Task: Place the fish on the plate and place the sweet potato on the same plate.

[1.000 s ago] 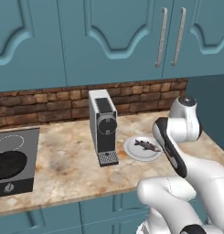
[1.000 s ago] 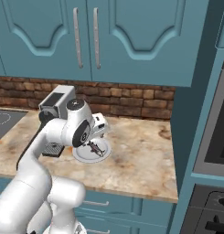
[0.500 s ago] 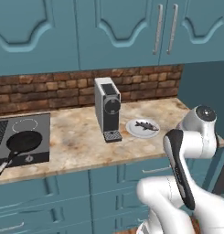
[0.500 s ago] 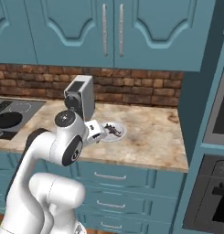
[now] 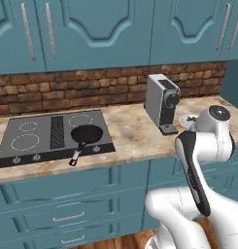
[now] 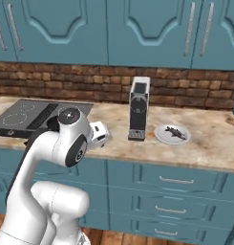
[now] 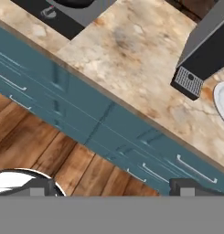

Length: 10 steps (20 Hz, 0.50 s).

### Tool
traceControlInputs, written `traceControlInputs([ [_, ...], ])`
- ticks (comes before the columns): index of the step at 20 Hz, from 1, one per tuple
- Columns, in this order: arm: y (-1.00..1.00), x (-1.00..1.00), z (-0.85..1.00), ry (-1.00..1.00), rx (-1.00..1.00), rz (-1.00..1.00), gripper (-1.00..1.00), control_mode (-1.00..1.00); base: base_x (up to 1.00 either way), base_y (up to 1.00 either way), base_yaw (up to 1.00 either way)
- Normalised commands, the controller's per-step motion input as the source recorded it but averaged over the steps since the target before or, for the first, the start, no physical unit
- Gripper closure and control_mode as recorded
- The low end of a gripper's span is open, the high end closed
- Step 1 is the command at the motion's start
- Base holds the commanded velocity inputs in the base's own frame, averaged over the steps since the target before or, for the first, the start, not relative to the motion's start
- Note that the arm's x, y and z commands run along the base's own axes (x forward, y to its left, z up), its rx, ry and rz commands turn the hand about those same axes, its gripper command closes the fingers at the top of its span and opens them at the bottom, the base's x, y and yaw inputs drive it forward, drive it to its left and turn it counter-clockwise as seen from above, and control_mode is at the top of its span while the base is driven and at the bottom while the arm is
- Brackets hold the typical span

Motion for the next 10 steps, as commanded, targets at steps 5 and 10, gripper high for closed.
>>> traceControlInputs([
  [5, 0.00, 0.00, 0.00, 0.00, 0.00, 0.00, -1.00, 1.00, -0.09, 1.00, -0.01],
  [10, 0.00, 0.00, 0.00, 0.00, 0.00, 0.00, -1.00, 1.00, 0.05, 1.00, -0.02],
])
